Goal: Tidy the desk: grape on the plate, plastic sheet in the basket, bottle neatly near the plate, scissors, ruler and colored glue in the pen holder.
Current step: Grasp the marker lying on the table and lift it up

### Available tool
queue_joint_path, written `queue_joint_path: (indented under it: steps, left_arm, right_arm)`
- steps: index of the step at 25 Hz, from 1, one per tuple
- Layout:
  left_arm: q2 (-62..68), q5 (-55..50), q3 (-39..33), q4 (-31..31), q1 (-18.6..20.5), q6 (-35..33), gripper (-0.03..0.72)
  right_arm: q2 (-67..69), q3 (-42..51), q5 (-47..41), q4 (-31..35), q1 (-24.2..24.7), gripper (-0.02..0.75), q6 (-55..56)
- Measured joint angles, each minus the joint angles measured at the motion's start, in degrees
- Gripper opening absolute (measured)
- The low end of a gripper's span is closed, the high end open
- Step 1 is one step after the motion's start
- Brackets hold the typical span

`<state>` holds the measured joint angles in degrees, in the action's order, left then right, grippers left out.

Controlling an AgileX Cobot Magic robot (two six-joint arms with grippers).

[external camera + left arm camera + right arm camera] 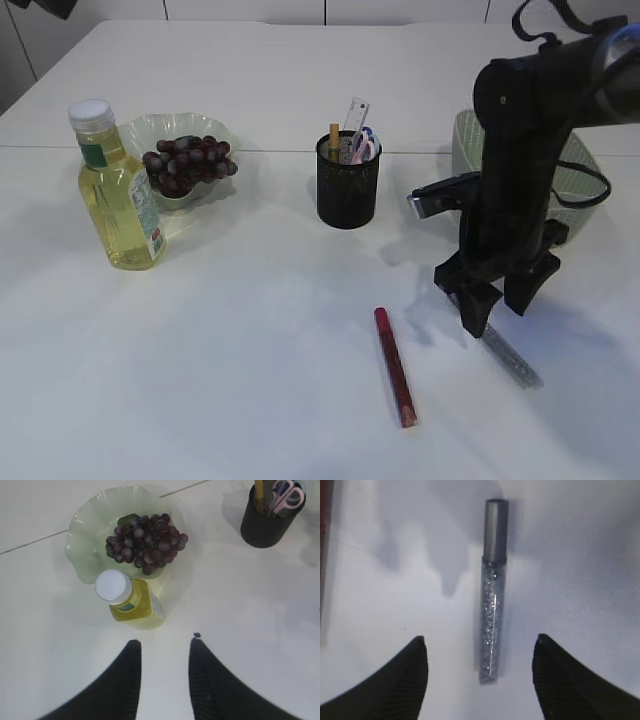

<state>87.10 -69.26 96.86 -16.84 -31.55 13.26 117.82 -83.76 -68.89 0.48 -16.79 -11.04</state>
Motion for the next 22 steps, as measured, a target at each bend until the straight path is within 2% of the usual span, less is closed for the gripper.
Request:
queue_joint_path:
  steps: [22]
  left_arm:
    - [0.0,-0.3,0.0,-1.6,0.0,0.0,0.239]
  right_arm:
    - [4.0,0.0,6.2,0.0,0.0,0.512,0.0]
